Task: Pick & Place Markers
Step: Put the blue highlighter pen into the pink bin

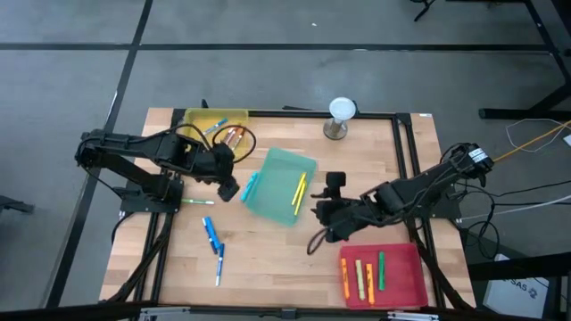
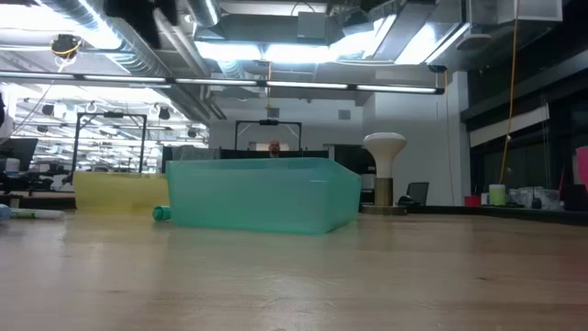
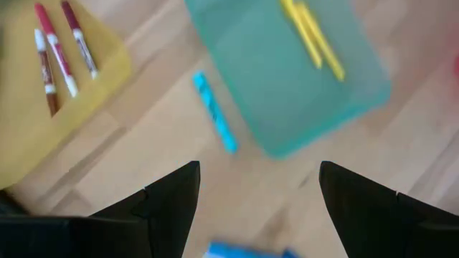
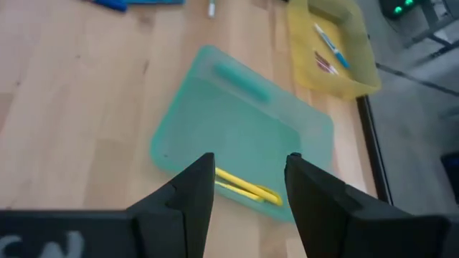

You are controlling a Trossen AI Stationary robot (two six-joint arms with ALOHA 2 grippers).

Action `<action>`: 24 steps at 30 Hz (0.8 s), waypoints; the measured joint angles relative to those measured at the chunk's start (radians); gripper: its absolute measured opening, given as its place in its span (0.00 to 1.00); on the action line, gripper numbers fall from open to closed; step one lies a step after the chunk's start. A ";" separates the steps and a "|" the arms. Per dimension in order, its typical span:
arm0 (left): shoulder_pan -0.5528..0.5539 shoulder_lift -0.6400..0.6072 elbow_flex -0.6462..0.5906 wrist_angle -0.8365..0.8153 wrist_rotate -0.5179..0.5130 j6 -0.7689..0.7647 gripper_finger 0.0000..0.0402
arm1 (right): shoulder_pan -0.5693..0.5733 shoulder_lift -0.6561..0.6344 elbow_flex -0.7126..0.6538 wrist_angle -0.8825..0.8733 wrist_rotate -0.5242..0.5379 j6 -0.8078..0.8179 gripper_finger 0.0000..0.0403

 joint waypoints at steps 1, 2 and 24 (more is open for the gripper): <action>-0.009 0.000 0.000 -0.022 0.015 0.012 0.69 | -0.010 0.000 0.000 0.000 0.000 -0.001 0.42; -0.019 0.000 0.000 -0.041 0.029 0.031 0.69 | -0.019 0.000 0.000 0.000 0.000 -0.001 0.42; -0.269 0.001 -0.203 -0.085 0.215 0.993 0.69 | -0.086 0.001 0.000 0.069 -0.040 -0.001 0.42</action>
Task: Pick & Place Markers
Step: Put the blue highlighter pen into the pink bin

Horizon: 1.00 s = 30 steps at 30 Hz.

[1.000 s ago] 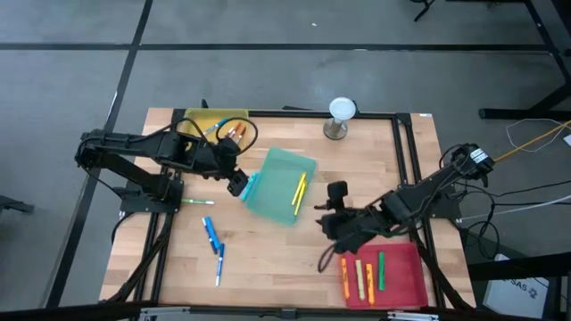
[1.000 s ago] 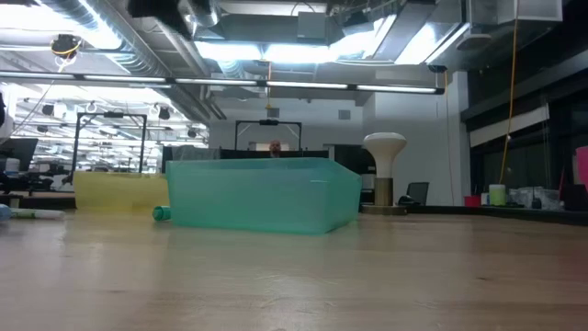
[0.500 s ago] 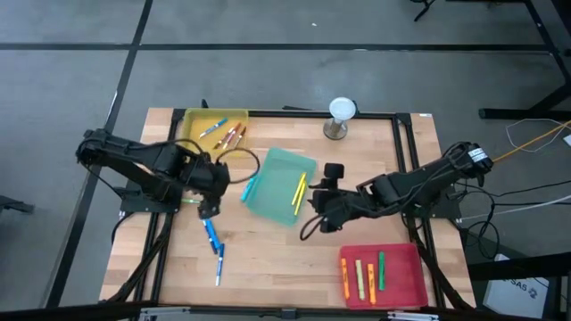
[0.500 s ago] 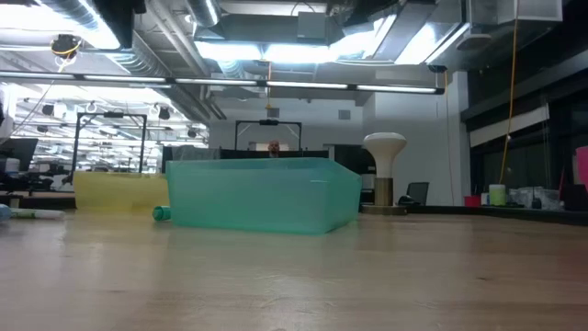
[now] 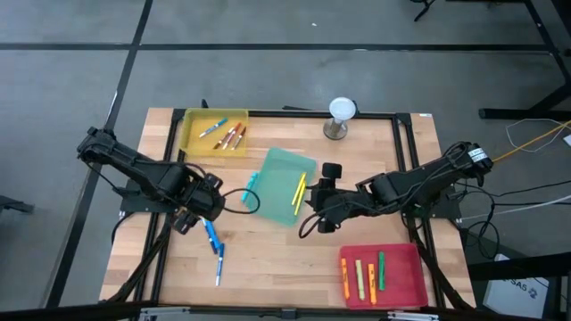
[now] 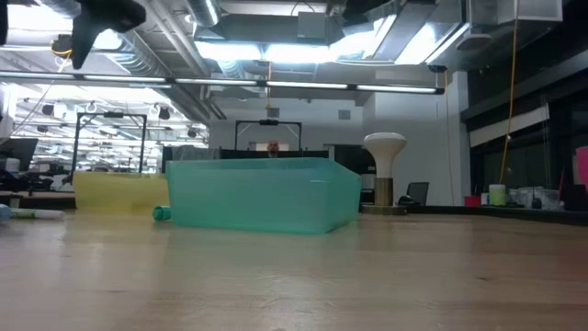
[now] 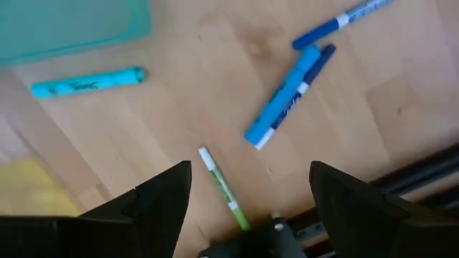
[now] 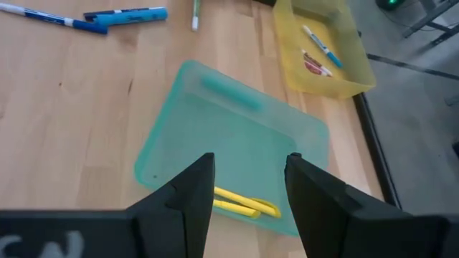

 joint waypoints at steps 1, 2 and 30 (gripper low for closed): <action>-0.006 0.000 -0.011 0.009 -0.001 0.016 0.69 | 0.000 0.000 0.000 0.000 -0.009 0.000 0.42; -0.009 0.000 -0.022 0.026 -0.002 0.028 0.69 | 0.000 0.000 0.000 0.000 -0.021 0.000 0.42; -0.072 0.004 -0.378 0.464 0.055 0.236 0.69 | 0.000 0.000 0.000 0.001 -0.051 0.000 0.42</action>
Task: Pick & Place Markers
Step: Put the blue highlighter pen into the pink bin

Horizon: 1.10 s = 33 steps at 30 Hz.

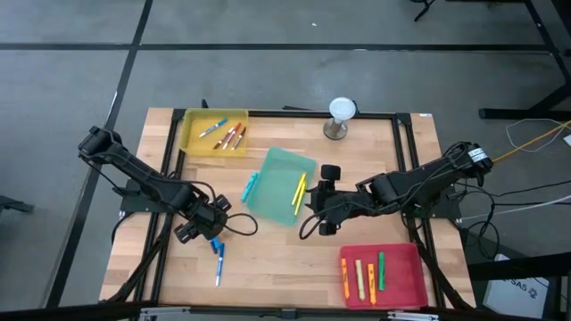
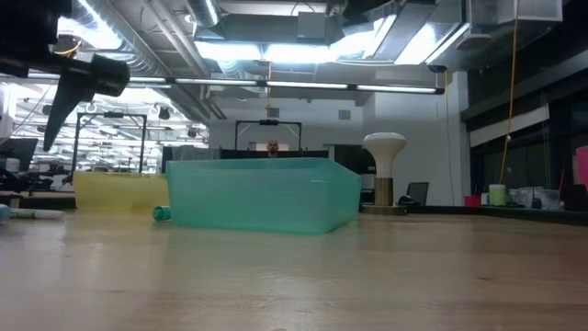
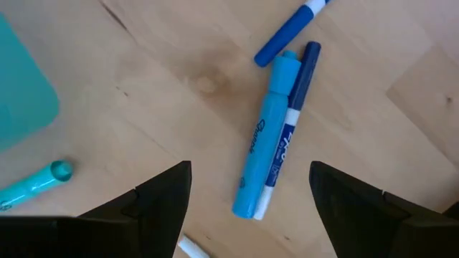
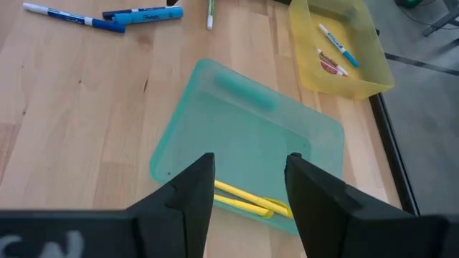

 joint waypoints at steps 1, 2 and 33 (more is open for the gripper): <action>0.000 0.000 -0.007 0.008 0.000 0.005 0.69 | 0.000 0.000 0.000 0.000 0.000 0.000 0.42; 0.000 0.000 -0.013 0.019 0.002 0.010 0.69 | 0.000 0.000 0.000 0.000 0.000 0.000 0.42; 0.013 0.081 -0.110 0.334 0.038 -0.052 0.69 | 0.000 0.000 0.000 0.005 0.001 0.000 0.42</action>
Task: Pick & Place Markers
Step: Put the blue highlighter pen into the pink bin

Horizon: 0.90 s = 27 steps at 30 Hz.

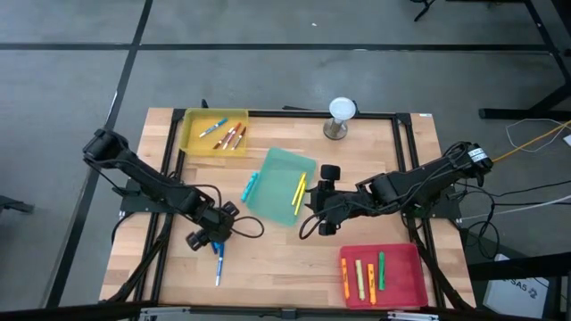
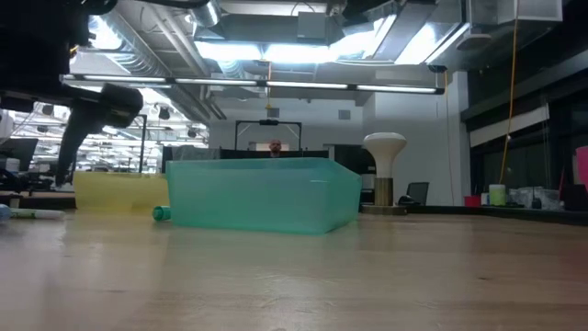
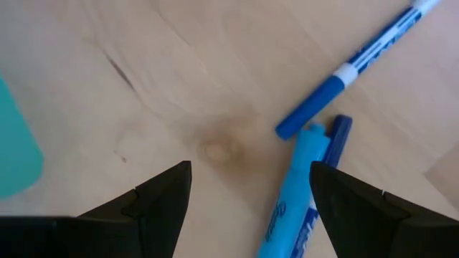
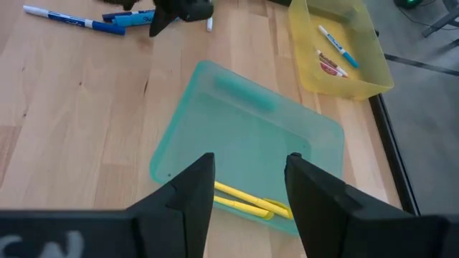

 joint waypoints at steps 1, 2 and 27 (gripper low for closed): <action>0.000 0.017 0.007 0.003 -0.001 0.000 0.69 | 0.000 0.000 0.000 0.001 0.000 0.000 0.42; 0.000 0.033 0.009 0.003 -0.001 0.000 0.69 | 0.000 0.000 0.000 0.000 0.000 0.002 0.42; 0.000 0.107 0.061 -0.022 -0.039 0.014 0.69 | 0.000 0.000 0.000 0.000 -0.001 0.002 0.42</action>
